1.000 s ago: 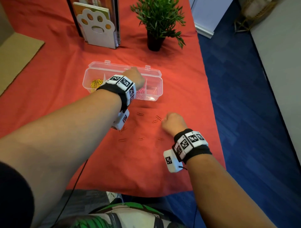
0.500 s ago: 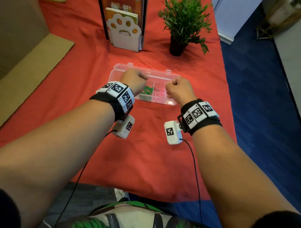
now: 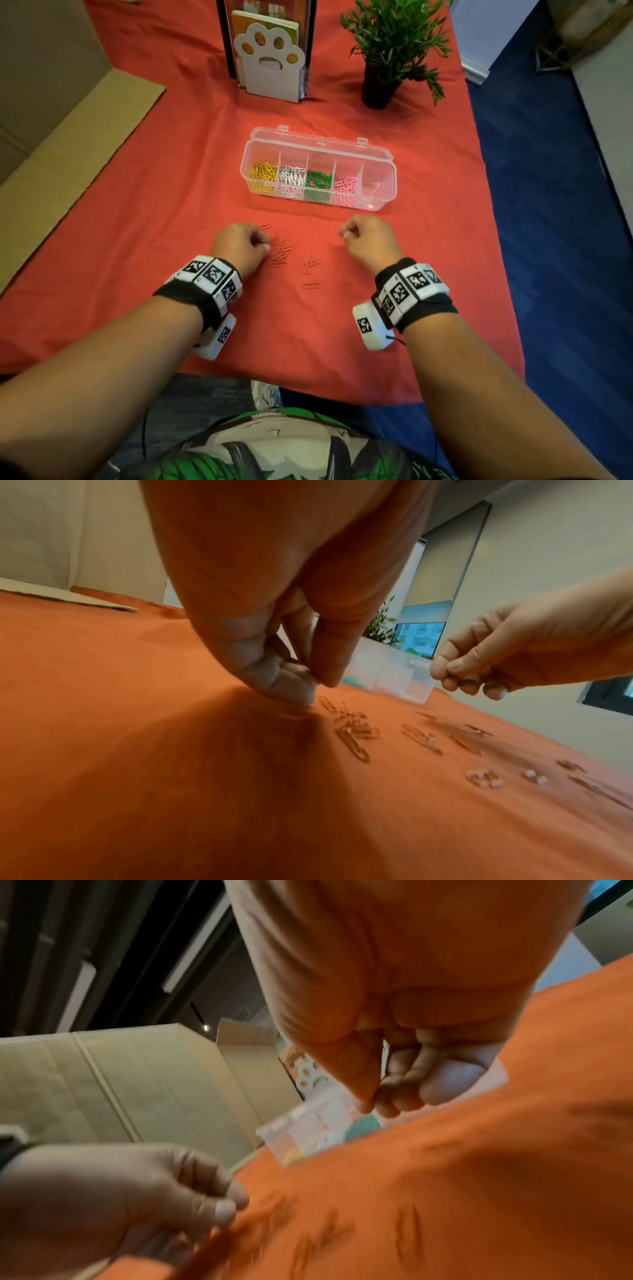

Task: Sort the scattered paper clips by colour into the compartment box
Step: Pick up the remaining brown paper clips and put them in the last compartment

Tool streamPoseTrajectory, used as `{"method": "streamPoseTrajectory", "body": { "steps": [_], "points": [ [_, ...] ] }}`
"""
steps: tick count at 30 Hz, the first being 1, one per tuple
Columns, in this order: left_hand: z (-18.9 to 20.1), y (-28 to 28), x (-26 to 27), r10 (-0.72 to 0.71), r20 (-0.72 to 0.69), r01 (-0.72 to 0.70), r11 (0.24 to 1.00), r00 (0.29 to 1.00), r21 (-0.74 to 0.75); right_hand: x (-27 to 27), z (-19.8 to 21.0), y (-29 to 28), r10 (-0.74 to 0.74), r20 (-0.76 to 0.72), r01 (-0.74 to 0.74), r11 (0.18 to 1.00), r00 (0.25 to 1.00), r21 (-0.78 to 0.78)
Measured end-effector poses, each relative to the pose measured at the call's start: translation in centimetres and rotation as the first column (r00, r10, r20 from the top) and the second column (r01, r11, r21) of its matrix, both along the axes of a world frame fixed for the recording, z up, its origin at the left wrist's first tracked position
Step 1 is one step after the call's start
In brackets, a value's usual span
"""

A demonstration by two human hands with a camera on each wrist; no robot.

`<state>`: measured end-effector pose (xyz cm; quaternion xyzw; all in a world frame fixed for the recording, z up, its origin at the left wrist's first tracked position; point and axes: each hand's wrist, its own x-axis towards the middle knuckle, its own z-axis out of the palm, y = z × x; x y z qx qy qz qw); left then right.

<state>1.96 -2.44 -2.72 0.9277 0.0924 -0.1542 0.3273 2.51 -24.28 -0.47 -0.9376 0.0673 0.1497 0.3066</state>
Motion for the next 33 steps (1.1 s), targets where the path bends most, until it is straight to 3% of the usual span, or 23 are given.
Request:
{"method": "streamPoseTrajectory", "body": {
  "steps": [5, 10, 15, 17, 19, 20, 22, 25, 27, 30, 31, 32, 33],
  "points": [
    [-1.0, -0.6, -1.6, -0.068, -0.018, 0.068, 0.997, 0.998, 0.034, -3.1, -3.0, 1.3, 0.055, -0.011, -0.056, 0.978, 0.998, -0.202],
    [-1.4, -1.1, -2.1, -0.105, 0.011, 0.105, 0.994, 0.994, 0.044, -4.6, -4.3, 2.7, 0.108, 0.088, -0.077, 0.949, 0.99, -0.307],
    [-1.5, -1.2, -2.2, -0.188, 0.037, 0.183, 0.976, 0.981, 0.116, -4.4, -4.2, 3.0, 0.136, 0.062, -0.106, 0.932, 0.989, -0.347],
    [-1.5, -1.3, -2.4, -0.206, 0.029, 0.201, 0.972, 0.978, 0.125, -4.0, -4.2, 2.9, 0.089, 0.041, -0.078, 0.971, 0.995, -0.225],
    [-1.7, -1.2, -2.2, -0.173, 0.025, 0.171, 0.982, 0.985, 0.076, -3.4, -3.7, 2.9, -0.05, -0.04, 0.052, 0.998, 0.998, 0.04],
    [-1.8, -1.0, -1.9, -0.134, 0.028, 0.133, 0.991, 0.991, 0.018, -3.2, -3.4, 2.9, -0.133, -0.116, 0.153, 0.971, 0.984, 0.182],
    [-2.0, -0.6, -1.2, -0.021, 0.0, 0.02, 0.984, 1.0, -0.176, -3.0, -2.7, 3.0, -0.28, -0.302, 0.386, 0.838, 0.911, 0.385],
    [-1.3, -0.6, -0.7, 0.138, -0.163, -0.2, 0.857, 0.977, -0.475, -2.7, -1.6, 3.1, -0.332, -0.497, 0.587, 0.596, 0.801, 0.548],
    [-0.5, -0.6, -0.5, 0.19, -0.304, -0.341, 0.732, 0.934, -0.59, -2.7, -1.3, 3.1, -0.317, -0.53, 0.616, 0.468, 0.787, 0.634],
    [0.2, -0.1, 0.1, 0.192, -0.464, -0.482, 0.58, 0.865, -0.657, -3.0, -1.3, 3.2, -0.304, -0.531, 0.611, 0.35, 0.791, 0.71],
    [0.4, 0.0, 0.3, 0.202, -0.502, -0.526, 0.524, 0.841, -0.67, -2.9, -1.5, 3.4, -0.307, -0.523, 0.605, 0.348, 0.795, 0.716],
    [0.3, 0.1, 0.6, 0.219, -0.517, -0.551, 0.496, 0.827, -0.671, -2.7, -1.9, 3.5, -0.312, -0.508, 0.596, 0.396, 0.803, 0.699],
    [0.2, 0.1, 0.7, 0.238, -0.505, -0.55, 0.507, 0.829, -0.664, -2.5, -2.1, 3.7, -0.311, -0.475, 0.566, 0.511, 0.823, 0.647]
  ]
}}
